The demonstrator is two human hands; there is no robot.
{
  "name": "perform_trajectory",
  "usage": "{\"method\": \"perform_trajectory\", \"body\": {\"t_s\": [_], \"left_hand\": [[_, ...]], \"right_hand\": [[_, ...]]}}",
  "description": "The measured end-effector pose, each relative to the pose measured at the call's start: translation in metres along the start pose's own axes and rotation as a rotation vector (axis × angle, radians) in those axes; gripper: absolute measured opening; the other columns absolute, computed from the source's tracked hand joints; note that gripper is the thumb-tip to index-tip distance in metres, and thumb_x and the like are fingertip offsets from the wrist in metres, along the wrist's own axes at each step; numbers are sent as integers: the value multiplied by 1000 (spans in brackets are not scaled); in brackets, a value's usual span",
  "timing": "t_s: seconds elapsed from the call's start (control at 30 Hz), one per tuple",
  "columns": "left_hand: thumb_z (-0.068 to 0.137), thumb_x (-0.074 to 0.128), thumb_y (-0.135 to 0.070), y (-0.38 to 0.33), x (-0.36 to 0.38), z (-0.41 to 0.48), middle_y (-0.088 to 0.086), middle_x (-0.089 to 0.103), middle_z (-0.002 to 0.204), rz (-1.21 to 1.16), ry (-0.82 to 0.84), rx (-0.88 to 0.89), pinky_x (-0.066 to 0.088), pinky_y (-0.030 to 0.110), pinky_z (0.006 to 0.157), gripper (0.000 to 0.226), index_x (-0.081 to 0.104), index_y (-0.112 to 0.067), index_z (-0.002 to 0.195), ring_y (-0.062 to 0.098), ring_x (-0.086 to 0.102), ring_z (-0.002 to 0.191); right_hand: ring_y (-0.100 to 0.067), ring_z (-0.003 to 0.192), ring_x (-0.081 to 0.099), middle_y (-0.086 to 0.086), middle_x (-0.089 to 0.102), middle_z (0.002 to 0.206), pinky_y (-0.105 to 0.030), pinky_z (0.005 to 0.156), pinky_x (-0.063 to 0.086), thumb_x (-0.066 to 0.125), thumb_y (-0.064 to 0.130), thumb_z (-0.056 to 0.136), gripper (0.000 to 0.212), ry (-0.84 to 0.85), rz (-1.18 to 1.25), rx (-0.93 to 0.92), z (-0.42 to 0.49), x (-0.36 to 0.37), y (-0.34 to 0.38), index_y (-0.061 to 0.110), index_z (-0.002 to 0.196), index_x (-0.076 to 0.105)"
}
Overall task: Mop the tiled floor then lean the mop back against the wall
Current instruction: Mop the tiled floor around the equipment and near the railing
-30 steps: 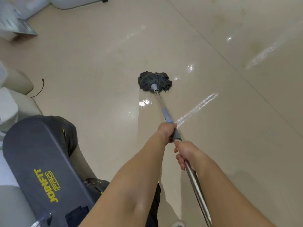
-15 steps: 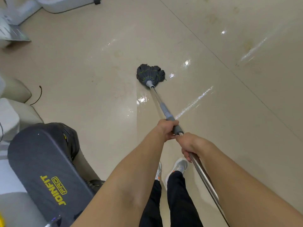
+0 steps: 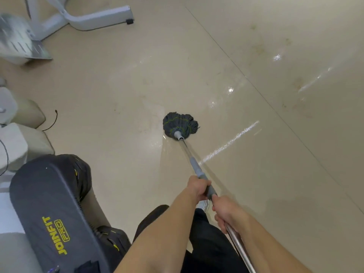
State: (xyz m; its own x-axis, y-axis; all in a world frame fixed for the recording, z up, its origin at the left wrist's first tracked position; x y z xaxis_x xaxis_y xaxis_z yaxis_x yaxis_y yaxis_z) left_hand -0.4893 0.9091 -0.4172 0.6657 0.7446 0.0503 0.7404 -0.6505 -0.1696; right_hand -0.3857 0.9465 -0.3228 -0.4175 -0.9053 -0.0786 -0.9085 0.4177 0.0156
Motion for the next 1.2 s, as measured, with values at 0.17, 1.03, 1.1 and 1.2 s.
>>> {"method": "perform_trajectory", "body": {"t_s": [0.17,1.03,1.1,1.2], "left_hand": [[89,62,1,-65,8,33,19,63,102,-176,43,41,60,51,80,31,55,7,119,36,66,91],[90,68,-7,-507,-175,159,19,66,114,-278,-154,242,62,39,63,42,54,3,128,32,68,91],[89,69,-9,-477,-150,147,20,67,114,-257,-175,209,62,38,59,45,52,1,130,30,69,86],[90,68,-8,-432,-95,125,20,67,110,-261,-152,171,62,38,54,43,51,1,129,27,68,77]], "right_hand": [[-23,29,43,-15,46,51,-22,35,36,22,26,106,40,-81,-295,-27,25,-37,80,2,87,48],[-26,47,52,-13,56,40,-40,71,56,19,13,104,31,-79,-597,-279,114,-6,566,13,81,40],[-29,49,54,-11,54,38,-36,64,52,24,7,103,31,-60,-694,-311,112,-20,537,15,75,36],[-30,50,54,-14,57,41,-36,67,54,20,11,103,25,-31,-812,-294,99,-55,479,10,95,43]]}}
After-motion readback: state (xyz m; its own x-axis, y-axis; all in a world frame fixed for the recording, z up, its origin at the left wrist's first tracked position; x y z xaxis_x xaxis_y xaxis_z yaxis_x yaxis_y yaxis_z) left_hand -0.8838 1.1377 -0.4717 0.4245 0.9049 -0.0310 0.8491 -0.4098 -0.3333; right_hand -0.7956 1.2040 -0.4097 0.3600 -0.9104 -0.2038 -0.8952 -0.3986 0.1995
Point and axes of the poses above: each hand's wrist, its own z-axis towards the middle knuckle, its own x-axis out of the palm, y = z × x, the point moved 10 cm from there along z, towards the middle knuckle
